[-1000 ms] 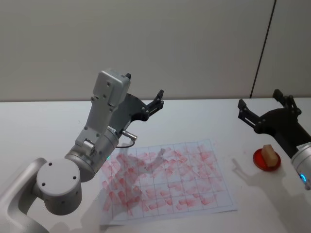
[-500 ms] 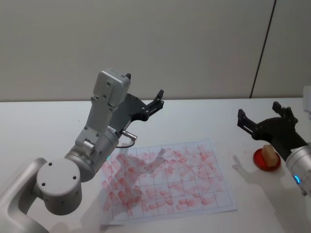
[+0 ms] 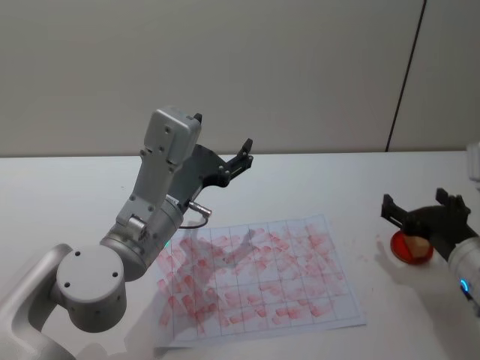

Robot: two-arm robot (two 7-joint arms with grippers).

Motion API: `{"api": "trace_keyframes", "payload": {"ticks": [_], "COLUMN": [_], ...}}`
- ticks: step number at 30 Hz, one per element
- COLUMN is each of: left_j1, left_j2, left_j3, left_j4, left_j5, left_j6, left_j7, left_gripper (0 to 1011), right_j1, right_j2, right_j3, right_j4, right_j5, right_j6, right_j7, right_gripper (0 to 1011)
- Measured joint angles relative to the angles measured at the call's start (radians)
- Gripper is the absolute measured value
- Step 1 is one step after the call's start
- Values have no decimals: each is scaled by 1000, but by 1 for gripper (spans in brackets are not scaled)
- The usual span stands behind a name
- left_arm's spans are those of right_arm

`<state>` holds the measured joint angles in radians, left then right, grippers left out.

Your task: Use the one hand to pick up the stamp and affix it onto the A4 paper.

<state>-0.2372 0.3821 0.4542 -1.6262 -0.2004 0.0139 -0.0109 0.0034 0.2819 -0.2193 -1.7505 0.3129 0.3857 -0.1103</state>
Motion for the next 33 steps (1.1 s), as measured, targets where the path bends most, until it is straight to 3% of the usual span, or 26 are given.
{"api": "trace_keyframes", "payload": {"ticks": [11, 27, 33], "left_j1": [0, 0, 0], "left_j2": [0, 0, 0], "left_j3": [0, 0, 0], "left_j4": [0, 0, 0], "left_j5": [0, 0, 0], "left_j6": [0, 0, 0], "left_j7": [0, 0, 0], "left_gripper": [1001, 1001, 1001], "right_j1": [-9, 13, 28], "right_j2": [2, -10, -17], "right_j3": [19, 24, 22], "right_j4": [11, 66, 92], "right_j5": [27, 15, 2], "right_j6": [87, 133, 142], "right_j7": [-41, -18, -2], "right_gripper": [1001, 1001, 879]}}
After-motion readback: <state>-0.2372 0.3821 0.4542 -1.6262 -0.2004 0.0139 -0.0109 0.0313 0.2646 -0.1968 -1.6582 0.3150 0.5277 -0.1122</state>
